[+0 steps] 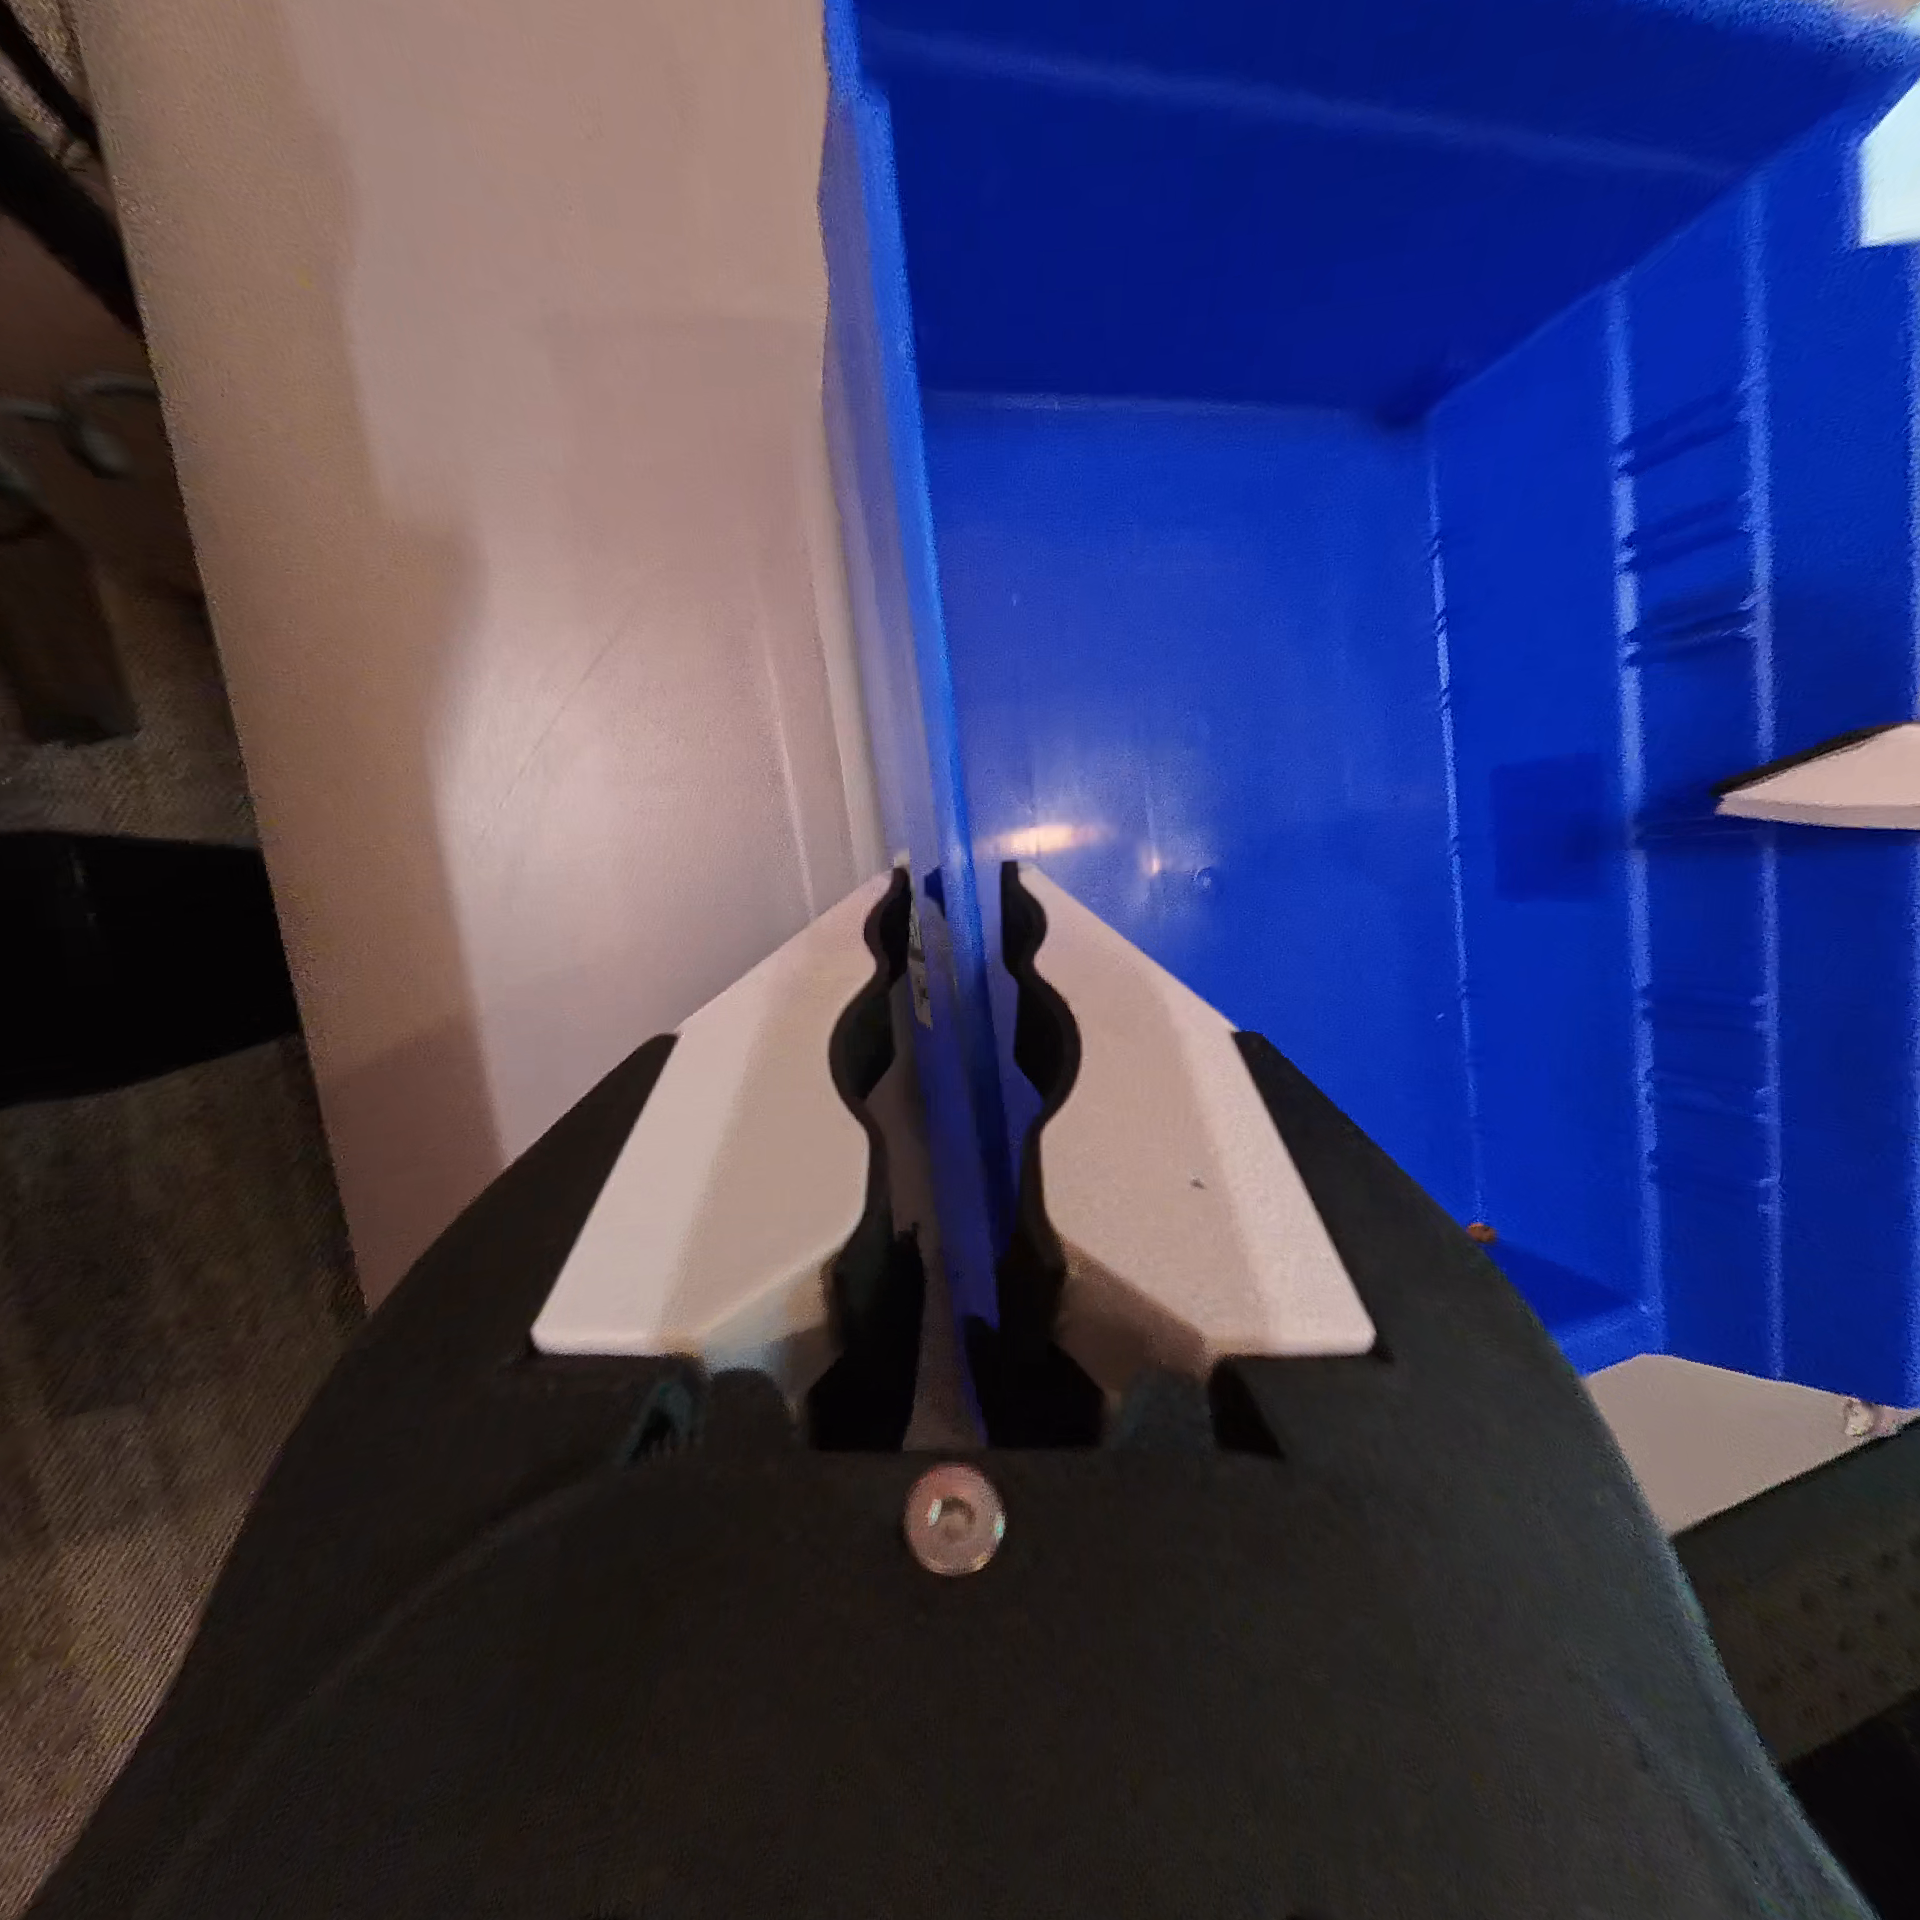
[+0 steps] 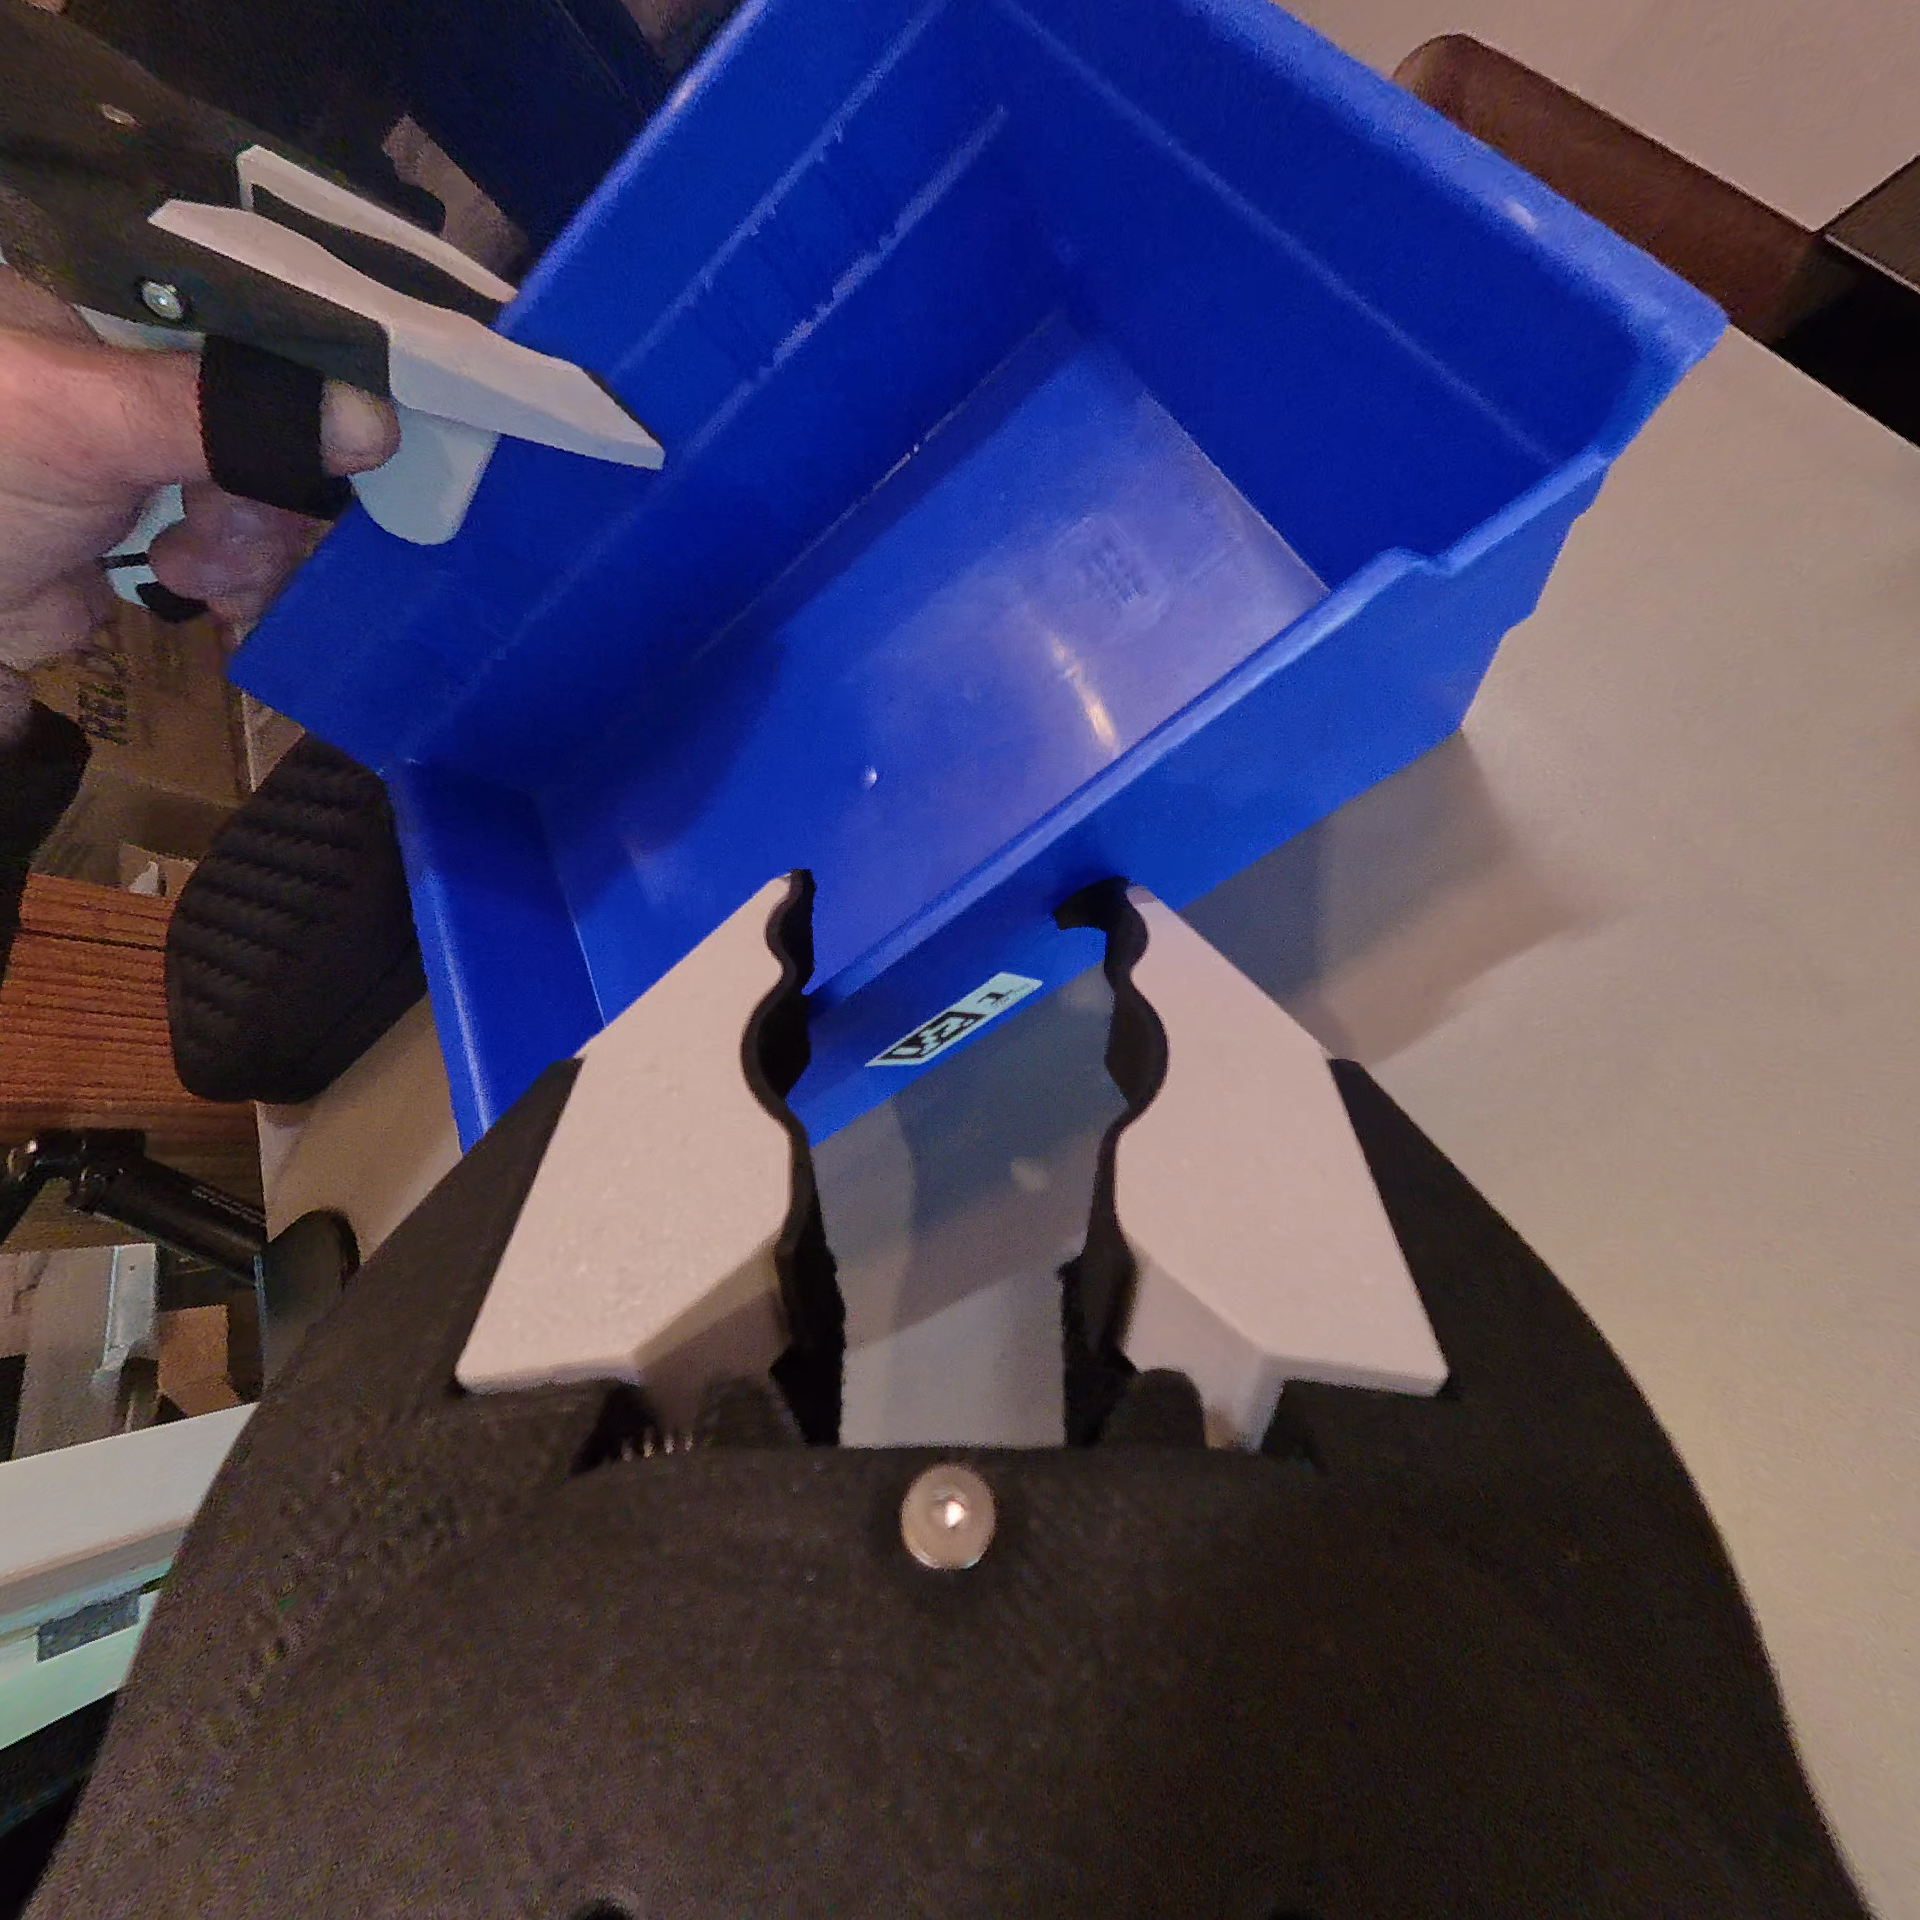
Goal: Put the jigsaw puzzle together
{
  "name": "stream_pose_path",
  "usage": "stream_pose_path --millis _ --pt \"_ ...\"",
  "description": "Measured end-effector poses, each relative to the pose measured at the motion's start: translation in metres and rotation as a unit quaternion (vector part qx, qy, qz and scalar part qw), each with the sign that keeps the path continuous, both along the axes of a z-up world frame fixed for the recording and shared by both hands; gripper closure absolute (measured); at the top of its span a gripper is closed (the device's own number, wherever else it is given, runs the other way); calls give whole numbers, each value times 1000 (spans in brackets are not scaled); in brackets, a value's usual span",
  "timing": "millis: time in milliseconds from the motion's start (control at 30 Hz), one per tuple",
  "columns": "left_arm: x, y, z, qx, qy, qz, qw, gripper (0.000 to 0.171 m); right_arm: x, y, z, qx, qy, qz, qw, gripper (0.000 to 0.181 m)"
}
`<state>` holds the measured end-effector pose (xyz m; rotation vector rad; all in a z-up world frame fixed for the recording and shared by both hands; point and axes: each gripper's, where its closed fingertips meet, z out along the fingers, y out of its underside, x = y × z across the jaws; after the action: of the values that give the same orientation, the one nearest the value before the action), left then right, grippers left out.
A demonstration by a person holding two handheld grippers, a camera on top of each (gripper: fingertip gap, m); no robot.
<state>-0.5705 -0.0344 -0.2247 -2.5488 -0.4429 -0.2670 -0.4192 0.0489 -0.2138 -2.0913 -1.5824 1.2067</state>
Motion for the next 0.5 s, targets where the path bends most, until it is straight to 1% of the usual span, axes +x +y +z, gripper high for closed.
stream_pose_path --millis 33,67,100,167,200,267,300,367,400,500 --pt "-1 1 4 12 -3 0 1000 150 1 0 1 -1 0 2 1000 126" --pt "-5 0 5 12 5 3 1000 141 2 0 2 -1 3 4 1000 126" --pt "-9 0 8 17 22 1 1000 135 4 1 4 -1 8 5 1000 125" --pt "-15 0 19 36 46 3 998 132 7 4 9 5 22 3 1000 116" --pt "-15 2 26 49 49 6 998 128 9 5 13 6 32 4 999 114" --pt "-13 4 44 66 75 7 995 125 17 7 19 17 41 7 999 109" --pt "-10 5 55 72 95 5 993 120 23 8 23 28 45 9 999 108" --pt "7 10 84 89 139 -9 986 114 40 10 35 49 64 15 997 108" --pt "22 15 100 102 159 -26 982 113 52 12 42 65 74 18 995 107" --pt "88 35 143 150 197 -96 964 111 94 25 60 137 92 22 986 105"
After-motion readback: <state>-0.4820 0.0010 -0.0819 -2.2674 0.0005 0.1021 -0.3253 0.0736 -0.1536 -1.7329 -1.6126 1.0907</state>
